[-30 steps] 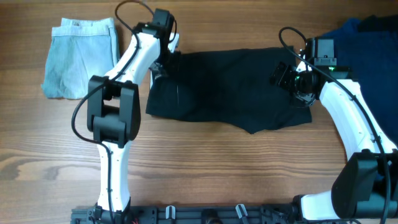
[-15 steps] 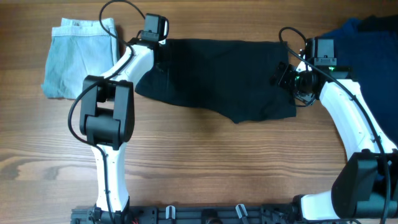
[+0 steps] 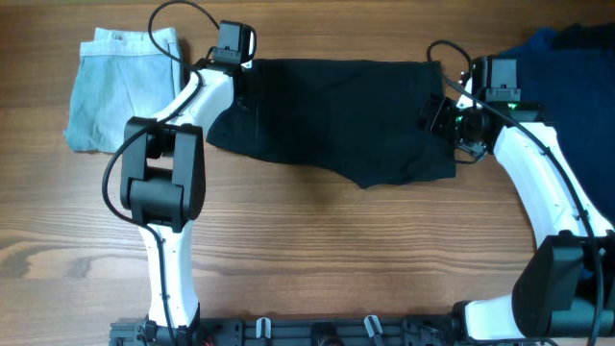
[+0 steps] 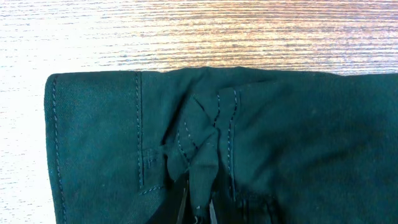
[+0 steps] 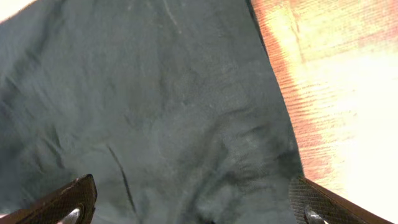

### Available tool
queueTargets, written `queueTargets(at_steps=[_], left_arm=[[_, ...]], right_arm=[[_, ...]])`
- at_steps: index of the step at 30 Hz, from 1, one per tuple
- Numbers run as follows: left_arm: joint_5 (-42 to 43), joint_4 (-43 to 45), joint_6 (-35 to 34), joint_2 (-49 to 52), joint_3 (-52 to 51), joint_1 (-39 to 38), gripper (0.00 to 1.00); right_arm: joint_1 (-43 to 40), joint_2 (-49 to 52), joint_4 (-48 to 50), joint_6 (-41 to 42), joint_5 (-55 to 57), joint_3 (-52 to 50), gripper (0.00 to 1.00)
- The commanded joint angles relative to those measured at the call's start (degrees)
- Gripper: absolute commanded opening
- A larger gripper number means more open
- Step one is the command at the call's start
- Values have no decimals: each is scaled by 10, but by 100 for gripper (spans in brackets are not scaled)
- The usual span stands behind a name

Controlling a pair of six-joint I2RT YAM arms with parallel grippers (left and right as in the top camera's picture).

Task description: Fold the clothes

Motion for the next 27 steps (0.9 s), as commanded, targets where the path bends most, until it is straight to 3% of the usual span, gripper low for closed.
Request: queueTargets(at_steps=[1,5,7,10,11,15,18,22,26,27], left_arm=[[-1,-15,-8,6,-22,9,10],[-1,-13,-8,6,-22,9,9],[-1,-13,-8,6,-22,9,9],[-1,-13,-8,6,-22,9,8],[-1,-13,-8,6,-22,9,9],[-1,-13,-7,6,-22,9,8],[-1,-16,-8,6,-22,9,11],[-1,-17,-7,7,-22,9,11],[-1,-22,-8,7,-22,9,12],[-1,-22,-8,7,-22,9,12]], right_arm=[[-2,4,10,-92,-5,7,100],[-6,4,35,-194,1,19,100],[-5,0,45,-188,-10,30,99],[-8,-10,87,-200,-10,43,85],[-14,4,83,-195,-20,62,79],[-53,95,111,-262,-26,148,78],[-55,174,222,-373,-52,155,78],[-55,271,312,-380,-72,155,74],[-55,322,341,-380,-88,155,74],[-55,329,342,-380,-98,155,69]])
